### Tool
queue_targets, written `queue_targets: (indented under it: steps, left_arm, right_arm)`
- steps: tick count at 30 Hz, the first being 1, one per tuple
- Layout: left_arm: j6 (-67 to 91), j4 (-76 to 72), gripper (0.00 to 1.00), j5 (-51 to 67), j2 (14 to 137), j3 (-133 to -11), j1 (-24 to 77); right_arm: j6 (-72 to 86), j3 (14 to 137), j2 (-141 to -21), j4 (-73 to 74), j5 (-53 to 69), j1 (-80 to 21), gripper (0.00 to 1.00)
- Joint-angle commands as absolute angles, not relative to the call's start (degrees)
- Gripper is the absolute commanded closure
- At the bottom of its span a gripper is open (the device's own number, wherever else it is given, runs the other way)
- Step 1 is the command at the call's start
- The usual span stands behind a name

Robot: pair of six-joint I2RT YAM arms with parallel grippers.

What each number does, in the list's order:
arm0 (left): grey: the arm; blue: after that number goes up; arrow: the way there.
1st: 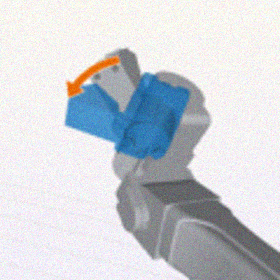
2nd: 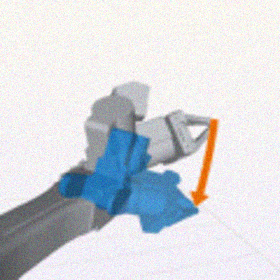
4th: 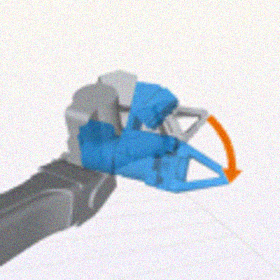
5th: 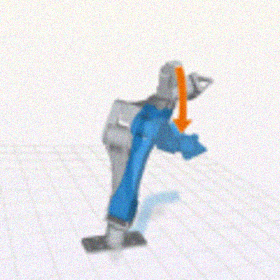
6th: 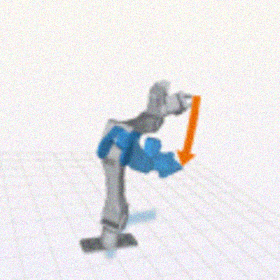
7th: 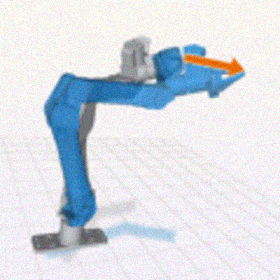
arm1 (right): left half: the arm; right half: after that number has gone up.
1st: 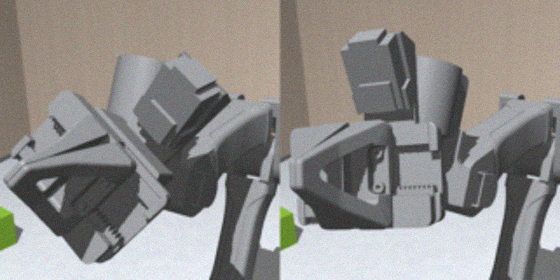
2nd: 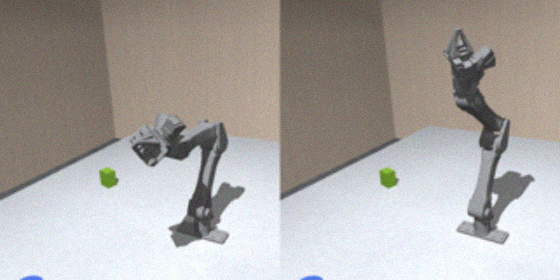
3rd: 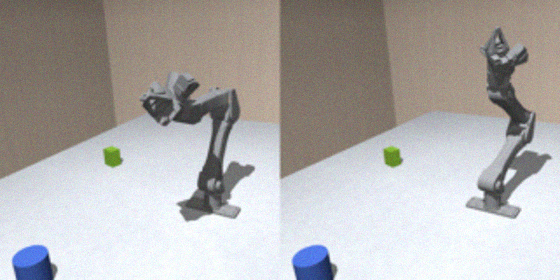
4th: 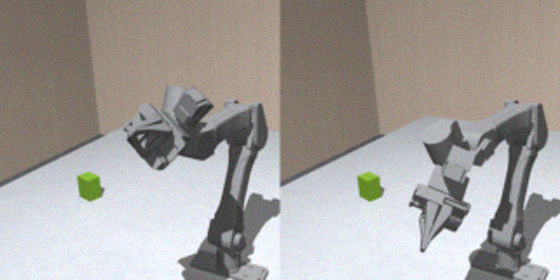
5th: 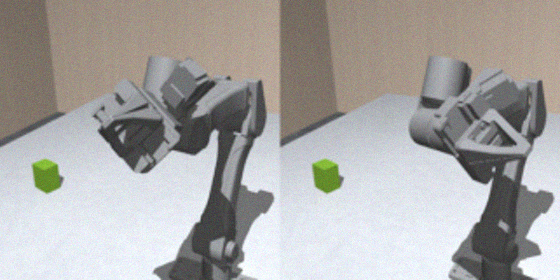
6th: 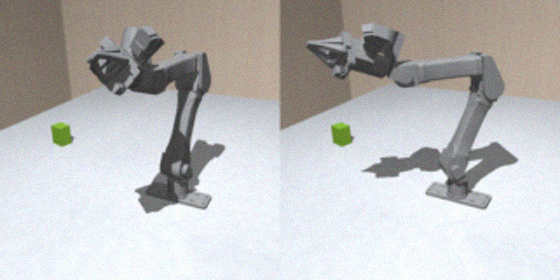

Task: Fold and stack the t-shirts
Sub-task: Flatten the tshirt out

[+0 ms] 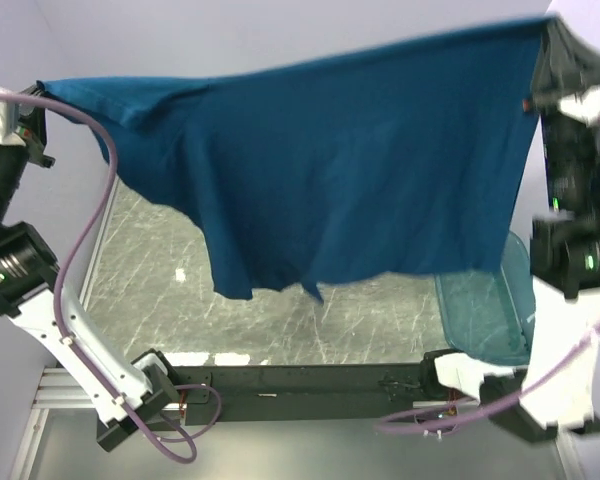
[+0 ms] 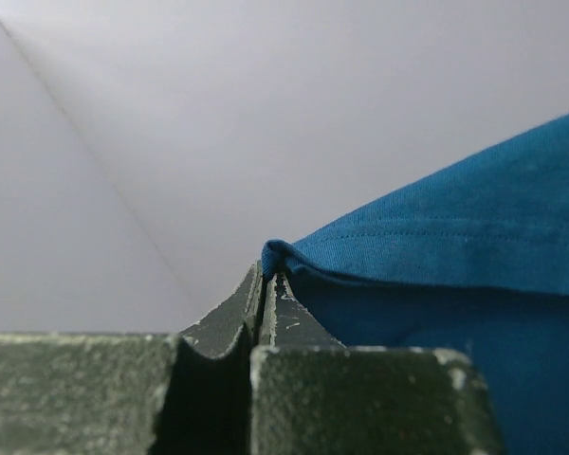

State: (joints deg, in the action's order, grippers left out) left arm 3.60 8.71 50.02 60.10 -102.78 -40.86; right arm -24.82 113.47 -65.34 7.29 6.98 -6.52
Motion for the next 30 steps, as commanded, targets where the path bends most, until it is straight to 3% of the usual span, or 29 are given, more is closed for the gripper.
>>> queue_targets:
  steps: [1, 4, 10, 18, 26, 30]
  left_arm:
    - [0.6, 16.9, 1.0, 51.8, 63.4, -106.8, -41.7]
    - [1.9, 16.2, 0.99, 50.9, 64.9, -106.6, -41.7]
    - [8.9, 16.5, 0.99, 51.9, 72.5, -111.1, -41.6]
    - [22.4, 13.3, 0.99, 73.7, 77.0, -110.7, -38.6]
    - [32.9, 4.1, 0.99, 85.2, 68.1, -101.1, -38.7]
    - [51.6, -11.8, 0.99, 91.9, 62.5, -95.2, -39.4]
  right_arm:
    - [-27.3, 121.2, -74.4, 7.5, 3.3, -6.0, 1.0]
    - [-26.2, 126.9, -79.4, 10.3, 5.0, -6.0, 1.0]
    - [-21.9, 123.0, -82.6, 8.3, 10.1, -6.2, 1.0]
    - [-17.2, 125.4, -85.8, 11.4, 14.5, -6.3, 1.0]
    - [-17.0, 113.9, -75.1, 9.3, 14.5, -6.3, 1.0]
    - [-17.7, 106.0, -66.4, 6.5, 12.4, -6.3, 1.0]
